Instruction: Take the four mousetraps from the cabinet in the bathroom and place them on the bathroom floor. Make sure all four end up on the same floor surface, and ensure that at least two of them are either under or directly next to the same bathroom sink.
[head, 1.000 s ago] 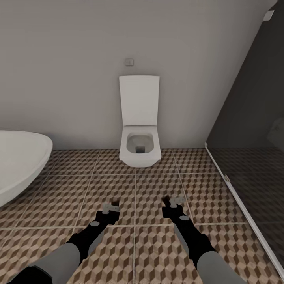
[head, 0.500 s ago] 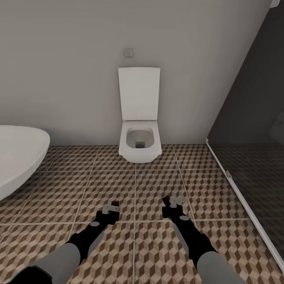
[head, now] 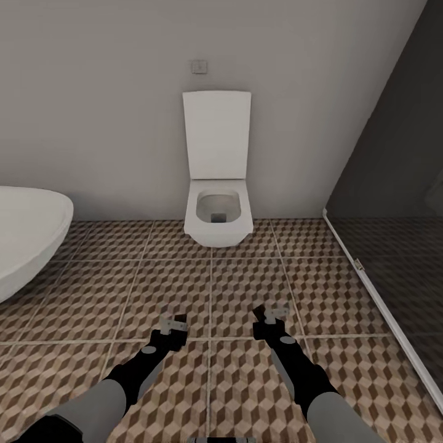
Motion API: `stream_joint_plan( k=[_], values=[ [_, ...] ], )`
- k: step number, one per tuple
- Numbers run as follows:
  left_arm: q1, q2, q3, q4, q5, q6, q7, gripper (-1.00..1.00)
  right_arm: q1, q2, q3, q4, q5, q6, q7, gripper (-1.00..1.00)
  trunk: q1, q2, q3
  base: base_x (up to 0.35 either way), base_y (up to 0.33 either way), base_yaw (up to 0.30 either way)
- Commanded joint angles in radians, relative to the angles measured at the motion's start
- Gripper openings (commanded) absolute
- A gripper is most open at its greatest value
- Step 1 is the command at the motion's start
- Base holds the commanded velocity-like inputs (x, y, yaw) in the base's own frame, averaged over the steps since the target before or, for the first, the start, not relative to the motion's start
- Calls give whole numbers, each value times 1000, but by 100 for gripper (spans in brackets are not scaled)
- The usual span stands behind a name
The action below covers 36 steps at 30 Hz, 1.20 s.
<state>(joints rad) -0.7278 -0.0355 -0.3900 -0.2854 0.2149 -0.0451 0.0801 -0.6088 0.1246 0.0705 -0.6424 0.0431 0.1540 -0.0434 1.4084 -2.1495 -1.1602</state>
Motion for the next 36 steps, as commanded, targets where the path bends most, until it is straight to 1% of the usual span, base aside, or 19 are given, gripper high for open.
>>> stream_joint_plan(
  k=[1, 36],
  values=[
    [-1, 0, -9, 1, 7, -4, 7, -100, 0, 0, 3, -2, 4, 7, -4, -100, 4, -8, -5, 0, 0, 0],
    [-1, -1, -9, 6, 7, -4, 7, -100, 0, 0, 3, -1, 5, 7, -4, -100, 138, -253, -164, 0, 0, 0]
  ],
)
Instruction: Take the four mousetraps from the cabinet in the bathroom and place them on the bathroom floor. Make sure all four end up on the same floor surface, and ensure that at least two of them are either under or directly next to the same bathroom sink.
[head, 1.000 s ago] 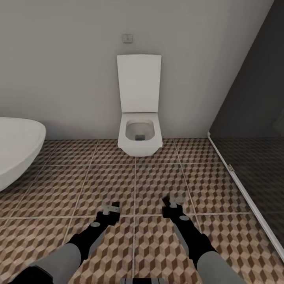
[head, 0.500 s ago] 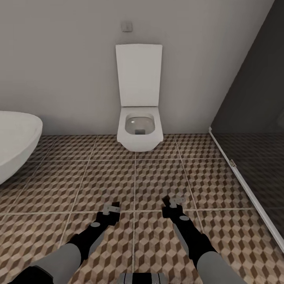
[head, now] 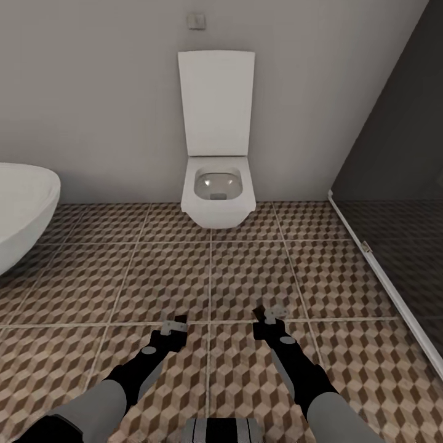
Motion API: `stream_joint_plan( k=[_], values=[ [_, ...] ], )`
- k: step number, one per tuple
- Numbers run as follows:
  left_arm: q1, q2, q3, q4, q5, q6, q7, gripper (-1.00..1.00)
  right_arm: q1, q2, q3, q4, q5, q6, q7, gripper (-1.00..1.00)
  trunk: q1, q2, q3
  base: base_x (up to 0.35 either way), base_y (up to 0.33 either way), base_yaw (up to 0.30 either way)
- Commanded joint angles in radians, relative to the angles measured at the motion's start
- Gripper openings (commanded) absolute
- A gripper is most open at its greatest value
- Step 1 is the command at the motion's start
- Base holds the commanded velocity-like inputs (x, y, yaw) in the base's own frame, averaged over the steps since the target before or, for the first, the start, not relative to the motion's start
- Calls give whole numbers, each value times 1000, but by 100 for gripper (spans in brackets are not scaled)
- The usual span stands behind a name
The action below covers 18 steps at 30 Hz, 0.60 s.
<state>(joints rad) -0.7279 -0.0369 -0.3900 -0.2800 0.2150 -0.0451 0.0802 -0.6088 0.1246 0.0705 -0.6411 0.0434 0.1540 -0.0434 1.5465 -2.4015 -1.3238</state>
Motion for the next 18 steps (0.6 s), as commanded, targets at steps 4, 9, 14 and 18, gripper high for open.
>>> stream_joint_plan(
  k=[4, 9, 14, 18],
  values=[
    [-1, 1, -9, 1, 7, -4, 7, -100, 0, 0, 3, -2, 4, 7, -4, -100, 15, -29, -19, 0, 0, 0],
    [-1, 1, -9, 1, 7, -4, 7, -100, 0, 0, 3, -2, 4, 7, -4, -100, 34, -64, -42, 0, 0, 0],
    [-1, 1, -9, 1, 7, -4, 7, -100, 0, 0, 3, -2, 4, 7, -4, -100, 54, -99, -65, 0, 0, 0],
    [-1, 0, -9, 1, 7, -4, 7, -100, 0, 0, 3, -2, 4, 7, -4, -100, 55, -99, -86, 0, 0, 0]
  ],
)
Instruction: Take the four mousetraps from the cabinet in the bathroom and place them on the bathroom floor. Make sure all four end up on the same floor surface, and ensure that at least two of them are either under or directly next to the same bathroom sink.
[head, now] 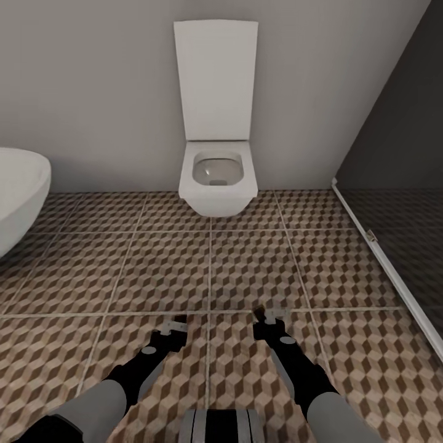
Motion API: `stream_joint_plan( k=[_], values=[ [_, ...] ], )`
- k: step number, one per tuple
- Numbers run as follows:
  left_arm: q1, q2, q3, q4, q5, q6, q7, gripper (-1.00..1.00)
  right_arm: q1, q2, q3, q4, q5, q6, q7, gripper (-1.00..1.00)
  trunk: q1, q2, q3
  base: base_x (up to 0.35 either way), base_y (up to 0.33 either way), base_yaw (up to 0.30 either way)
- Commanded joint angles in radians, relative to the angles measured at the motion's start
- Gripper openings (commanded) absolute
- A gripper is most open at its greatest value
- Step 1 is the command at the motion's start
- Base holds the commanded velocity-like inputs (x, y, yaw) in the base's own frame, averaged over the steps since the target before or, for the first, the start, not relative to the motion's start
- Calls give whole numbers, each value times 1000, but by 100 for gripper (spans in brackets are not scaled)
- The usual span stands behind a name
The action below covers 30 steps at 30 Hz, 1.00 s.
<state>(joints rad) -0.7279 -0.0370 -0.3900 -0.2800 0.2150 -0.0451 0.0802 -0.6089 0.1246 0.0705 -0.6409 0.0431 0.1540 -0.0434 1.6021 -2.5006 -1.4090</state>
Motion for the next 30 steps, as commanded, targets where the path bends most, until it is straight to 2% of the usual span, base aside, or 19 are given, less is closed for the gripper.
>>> stream_joint_plan(
  k=[1, 20, 30],
  values=[
    [-1, 0, -9, 1, 7, -4, 7, -100, 0, 0, 3, -2, 4, 7, -4, -100, 0, -1, -6, 0, 0, 0],
    [-1, 0, -9, 0, 7, -5, 7, -100, 0, 0, 3, -2, 5, 7, -4, -100, 9, -5, -107, 0, 0, 0],
    [-1, 0, -9, -1, 7, -5, 7, -100, 0, 0, 4, -2, 5, 7, -4, -100, 9, -5, -110, 0, 0, 0]
  ],
)
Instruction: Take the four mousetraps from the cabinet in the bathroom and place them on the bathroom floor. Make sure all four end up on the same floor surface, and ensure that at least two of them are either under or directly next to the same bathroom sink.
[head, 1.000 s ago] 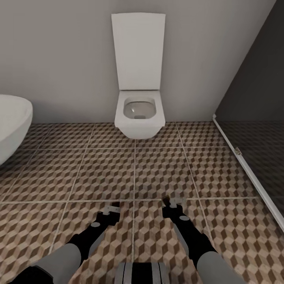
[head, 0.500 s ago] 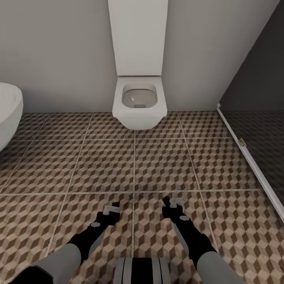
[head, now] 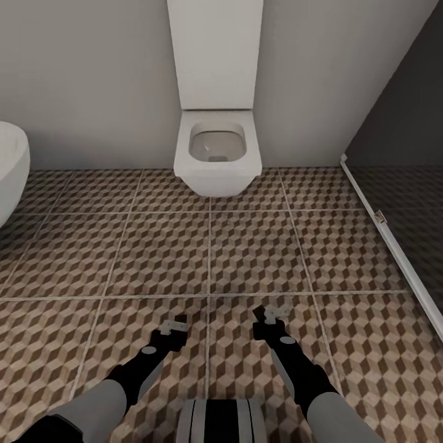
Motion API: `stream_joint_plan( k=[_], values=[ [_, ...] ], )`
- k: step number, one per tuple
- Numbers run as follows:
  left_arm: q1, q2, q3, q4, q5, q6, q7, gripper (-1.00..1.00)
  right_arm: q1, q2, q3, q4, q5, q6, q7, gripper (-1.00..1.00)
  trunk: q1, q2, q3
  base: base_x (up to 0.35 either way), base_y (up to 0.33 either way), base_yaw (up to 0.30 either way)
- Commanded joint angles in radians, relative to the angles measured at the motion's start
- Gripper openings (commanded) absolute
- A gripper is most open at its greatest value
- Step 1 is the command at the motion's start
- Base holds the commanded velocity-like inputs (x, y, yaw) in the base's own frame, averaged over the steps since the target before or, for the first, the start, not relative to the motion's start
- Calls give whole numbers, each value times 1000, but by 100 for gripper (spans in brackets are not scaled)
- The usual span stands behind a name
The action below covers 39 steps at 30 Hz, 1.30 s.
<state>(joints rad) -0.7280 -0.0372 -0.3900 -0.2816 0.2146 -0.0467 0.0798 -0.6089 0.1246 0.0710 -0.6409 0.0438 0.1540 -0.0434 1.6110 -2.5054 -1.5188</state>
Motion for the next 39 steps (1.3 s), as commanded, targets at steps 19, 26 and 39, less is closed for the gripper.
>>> stream_joint_plan(
  k=[19, 26, 39],
  values=[
    [-1, -7, -9, 2, 8, -2, 7, -100, 0, 0, 5, -2, 5, 7, -4, -100, 0, 0, -1, 210, 87, 0],
    [-1, -7, -9, 2, 8, -2, 8, -100, 0, 0, 5, -2, 4, 7, -4, -100, 0, 0, -1, 334, 33, 0],
    [-1, -7, -9, 8, 8, -2, 8, -100, 0, 0, 5, -2, 4, 7, -4, -100, 0, 0, -1, 290, -132, 0]
  ],
)
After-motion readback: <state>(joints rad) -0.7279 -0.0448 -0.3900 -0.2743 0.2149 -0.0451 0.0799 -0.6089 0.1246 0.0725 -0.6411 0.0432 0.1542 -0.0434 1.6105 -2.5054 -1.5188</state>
